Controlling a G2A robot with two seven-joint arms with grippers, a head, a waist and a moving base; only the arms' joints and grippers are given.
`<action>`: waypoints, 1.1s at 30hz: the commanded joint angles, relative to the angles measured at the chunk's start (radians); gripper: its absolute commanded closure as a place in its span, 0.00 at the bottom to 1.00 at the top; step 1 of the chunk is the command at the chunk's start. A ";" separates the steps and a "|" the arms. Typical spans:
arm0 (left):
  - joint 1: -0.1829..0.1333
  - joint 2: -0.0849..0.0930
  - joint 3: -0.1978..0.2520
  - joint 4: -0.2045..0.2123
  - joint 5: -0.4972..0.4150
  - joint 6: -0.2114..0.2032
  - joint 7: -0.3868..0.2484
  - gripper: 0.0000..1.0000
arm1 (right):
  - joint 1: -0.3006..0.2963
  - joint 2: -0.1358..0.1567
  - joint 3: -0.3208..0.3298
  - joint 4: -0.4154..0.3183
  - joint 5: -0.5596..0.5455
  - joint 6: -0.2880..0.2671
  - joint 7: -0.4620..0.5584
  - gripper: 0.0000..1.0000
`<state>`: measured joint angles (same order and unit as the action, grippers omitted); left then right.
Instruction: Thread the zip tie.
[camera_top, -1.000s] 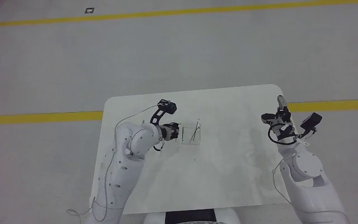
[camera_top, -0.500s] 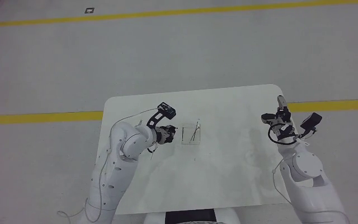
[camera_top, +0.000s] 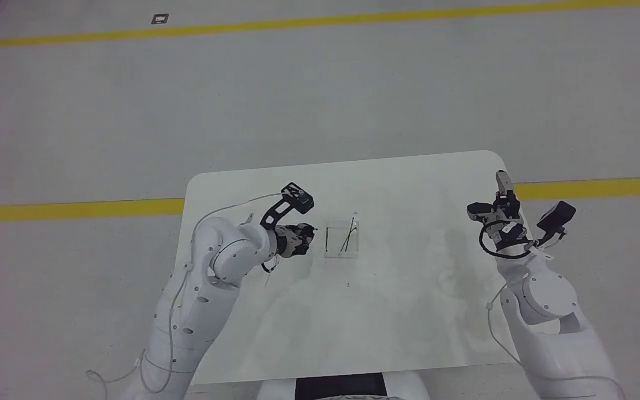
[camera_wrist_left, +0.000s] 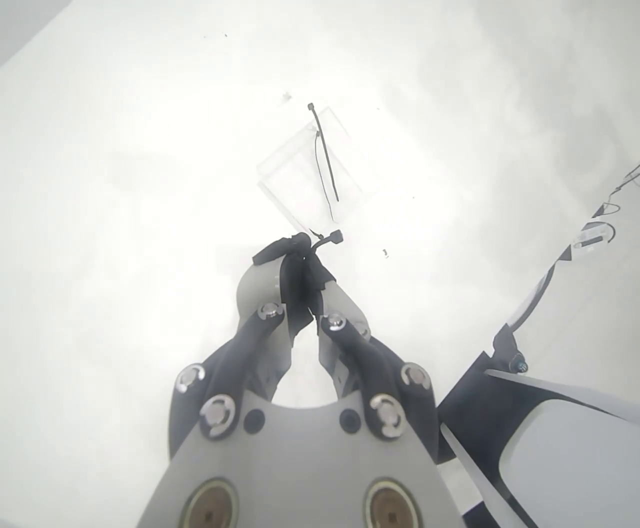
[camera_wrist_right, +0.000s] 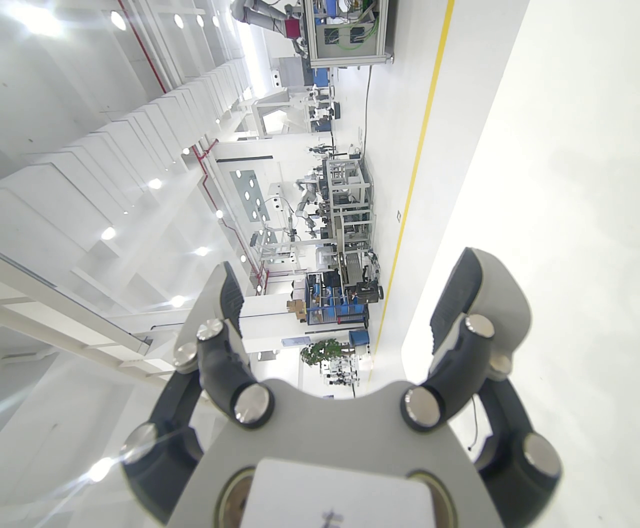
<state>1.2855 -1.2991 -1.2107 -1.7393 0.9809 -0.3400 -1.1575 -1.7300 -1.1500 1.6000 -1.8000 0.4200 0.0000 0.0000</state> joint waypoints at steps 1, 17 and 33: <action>0.000 0.000 0.000 0.000 0.000 0.000 0.000 1.00 | 0.000 0.000 0.000 0.000 0.000 0.000 0.000 0.00; 0.091 0.074 0.047 -0.145 0.252 0.000 0.191 1.00 | 0.000 0.000 0.000 0.000 0.000 0.000 0.000 0.00; 0.051 0.288 0.123 -0.144 0.192 0.000 0.373 1.00 | 0.000 0.000 0.000 0.000 0.000 0.000 0.000 0.00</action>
<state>1.3386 -1.0235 -1.0903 -1.8830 1.1840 -0.3400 -0.7924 -1.7300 -1.1500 1.6000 -1.8000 0.4200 0.0000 0.0000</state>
